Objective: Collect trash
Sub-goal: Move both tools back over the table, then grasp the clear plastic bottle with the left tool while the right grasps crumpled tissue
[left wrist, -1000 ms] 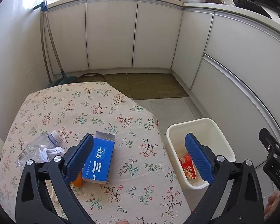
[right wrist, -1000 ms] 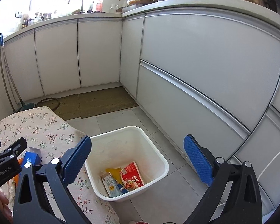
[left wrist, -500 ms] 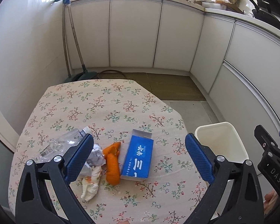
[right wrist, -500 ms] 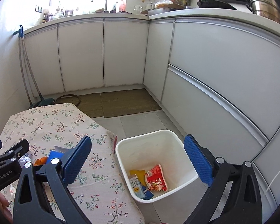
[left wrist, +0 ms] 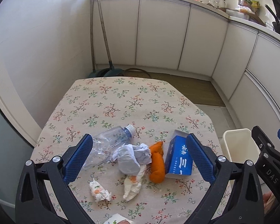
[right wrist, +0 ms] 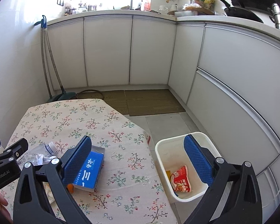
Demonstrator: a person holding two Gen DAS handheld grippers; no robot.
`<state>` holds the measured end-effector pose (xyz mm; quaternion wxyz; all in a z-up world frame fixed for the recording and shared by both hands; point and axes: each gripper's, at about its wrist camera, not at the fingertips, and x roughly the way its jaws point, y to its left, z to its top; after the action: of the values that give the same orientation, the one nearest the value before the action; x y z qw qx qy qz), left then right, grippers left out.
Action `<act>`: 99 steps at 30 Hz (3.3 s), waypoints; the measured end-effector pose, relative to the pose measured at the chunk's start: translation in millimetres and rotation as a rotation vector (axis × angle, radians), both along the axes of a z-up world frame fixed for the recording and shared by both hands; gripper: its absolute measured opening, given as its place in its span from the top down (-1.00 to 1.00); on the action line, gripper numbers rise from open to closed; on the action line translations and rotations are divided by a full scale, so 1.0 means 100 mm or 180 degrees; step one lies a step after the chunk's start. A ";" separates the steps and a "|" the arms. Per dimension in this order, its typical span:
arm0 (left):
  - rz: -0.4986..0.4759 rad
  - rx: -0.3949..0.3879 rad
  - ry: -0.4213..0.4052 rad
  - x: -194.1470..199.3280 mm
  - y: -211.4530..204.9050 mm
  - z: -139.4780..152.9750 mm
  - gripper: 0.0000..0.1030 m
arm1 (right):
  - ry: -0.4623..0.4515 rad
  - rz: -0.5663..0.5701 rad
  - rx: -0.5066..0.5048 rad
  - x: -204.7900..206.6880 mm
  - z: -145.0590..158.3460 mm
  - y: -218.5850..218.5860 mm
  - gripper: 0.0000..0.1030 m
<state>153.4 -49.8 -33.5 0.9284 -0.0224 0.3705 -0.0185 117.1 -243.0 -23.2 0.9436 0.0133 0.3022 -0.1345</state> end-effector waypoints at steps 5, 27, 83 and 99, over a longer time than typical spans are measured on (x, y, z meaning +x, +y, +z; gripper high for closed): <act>0.0158 0.0000 0.0024 0.00 0.30 0.01 -0.86 | 0.0014 0.0142 -0.0002 0.09 -0.03 0.25 -0.87; 0.0966 -0.0023 0.0407 0.00 1.65 -0.23 -0.86 | 0.0480 0.0947 0.0187 0.67 -0.46 1.53 -0.87; -0.0382 0.0345 0.1772 0.25 1.48 -0.98 0.67 | 0.1998 0.1279 0.1804 1.10 -1.15 1.25 -0.87; 0.0082 -0.0391 0.1119 -0.23 1.61 -0.28 0.67 | 0.2008 0.1435 0.1383 1.10 -1.33 1.64 0.33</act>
<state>130.8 111.7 -61.5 0.8464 -0.0866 0.5249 -0.0250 226.7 -78.6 -156.5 0.7863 0.1034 0.5920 0.1437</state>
